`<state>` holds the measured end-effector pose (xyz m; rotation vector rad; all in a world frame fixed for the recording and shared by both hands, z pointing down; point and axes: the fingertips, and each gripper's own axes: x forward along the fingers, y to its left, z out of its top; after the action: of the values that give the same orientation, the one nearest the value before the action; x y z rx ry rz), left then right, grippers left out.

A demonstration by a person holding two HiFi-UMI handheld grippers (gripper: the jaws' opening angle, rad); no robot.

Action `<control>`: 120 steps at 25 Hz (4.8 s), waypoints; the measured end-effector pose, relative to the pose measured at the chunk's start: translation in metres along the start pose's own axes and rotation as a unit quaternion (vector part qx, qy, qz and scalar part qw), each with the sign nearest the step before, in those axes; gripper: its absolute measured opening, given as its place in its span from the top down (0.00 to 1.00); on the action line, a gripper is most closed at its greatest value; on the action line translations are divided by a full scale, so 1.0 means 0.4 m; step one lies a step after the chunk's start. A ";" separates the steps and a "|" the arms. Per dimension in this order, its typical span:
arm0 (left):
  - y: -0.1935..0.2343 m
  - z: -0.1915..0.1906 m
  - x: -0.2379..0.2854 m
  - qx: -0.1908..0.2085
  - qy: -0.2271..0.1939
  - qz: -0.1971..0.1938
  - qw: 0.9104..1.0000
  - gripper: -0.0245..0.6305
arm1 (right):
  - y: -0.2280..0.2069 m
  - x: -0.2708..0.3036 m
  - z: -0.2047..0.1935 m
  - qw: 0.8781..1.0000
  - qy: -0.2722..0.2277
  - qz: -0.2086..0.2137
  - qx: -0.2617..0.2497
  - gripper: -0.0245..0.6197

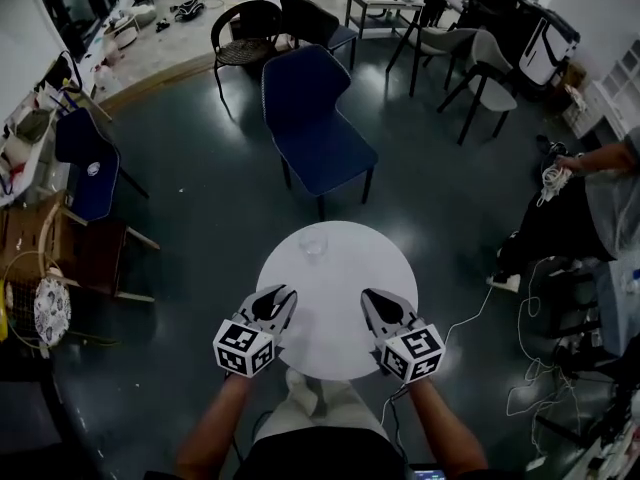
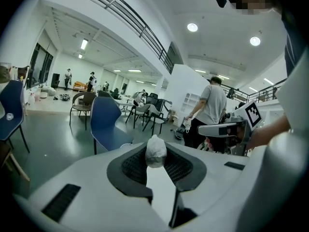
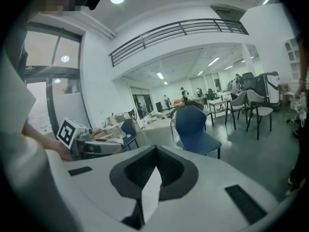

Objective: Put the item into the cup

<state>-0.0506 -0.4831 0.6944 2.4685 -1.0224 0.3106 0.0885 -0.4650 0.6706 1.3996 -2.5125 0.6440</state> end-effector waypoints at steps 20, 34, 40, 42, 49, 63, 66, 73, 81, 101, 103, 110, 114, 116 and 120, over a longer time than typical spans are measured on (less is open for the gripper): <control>0.118 -0.073 0.279 0.017 0.045 0.014 0.999 0.83 | -0.186 0.110 -0.117 0.998 0.034 -0.023 0.048 0.94; 0.194 -0.039 0.431 0.038 0.045 0.021 0.998 0.83 | -0.203 0.130 -0.196 0.995 0.066 -0.017 0.069 0.94; 0.231 -0.041 0.494 0.039 0.055 0.024 0.997 0.83 | -0.240 0.136 -0.213 0.995 0.074 -0.018 0.071 0.94; 0.237 -0.040 0.509 0.042 0.057 0.027 0.997 0.83 | -0.246 0.137 -0.222 0.994 0.080 -0.019 0.074 0.94; 0.268 -0.042 0.553 0.045 0.047 0.042 0.997 0.74 | -0.256 0.165 -0.240 0.993 0.087 -0.015 0.078 0.94; 0.253 -0.048 0.560 0.047 0.059 0.036 0.996 0.67 | -0.269 0.174 -0.219 0.993 0.084 -0.018 0.081 0.94; 0.243 -0.032 0.539 0.048 0.060 0.033 0.997 0.67 | -0.253 0.170 -0.188 0.994 0.077 -0.016 0.078 0.94; 0.187 0.012 0.486 0.055 0.054 0.026 0.997 0.69 | -0.238 0.132 -0.126 0.996 0.065 -0.017 0.063 0.94; 0.143 0.073 0.403 0.070 0.031 0.031 0.997 0.77 | -0.215 0.091 -0.089 0.997 0.059 -0.014 0.042 0.94; -0.004 0.201 0.119 0.109 -0.021 0.018 0.994 0.89 | -0.034 0.029 0.125 1.000 -0.001 -0.001 -0.017 0.94; -0.015 0.210 0.080 0.100 -0.031 0.016 0.994 0.89 | -0.005 0.016 0.138 1.000 -0.005 -0.001 -0.025 0.94; -0.065 0.227 -0.024 0.103 -0.047 0.011 0.994 0.91 | 0.076 -0.029 0.170 0.999 -0.017 0.003 -0.040 0.94; -0.090 0.246 -0.086 0.109 -0.062 0.015 0.992 0.93 | 0.126 -0.050 0.189 0.998 -0.025 0.007 -0.049 0.94; -0.104 0.260 -0.122 0.109 -0.074 0.017 0.991 0.93 | 0.153 -0.061 0.200 0.998 -0.030 0.010 -0.052 0.94; -0.137 0.264 -0.187 0.111 -0.087 0.016 0.990 0.94 | 0.205 -0.094 0.202 0.998 -0.035 0.013 -0.060 0.94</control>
<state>-0.0603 -0.4542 0.5572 2.7209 -1.1550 0.2339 0.0428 -0.4360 0.5623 1.3739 -2.5795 0.4476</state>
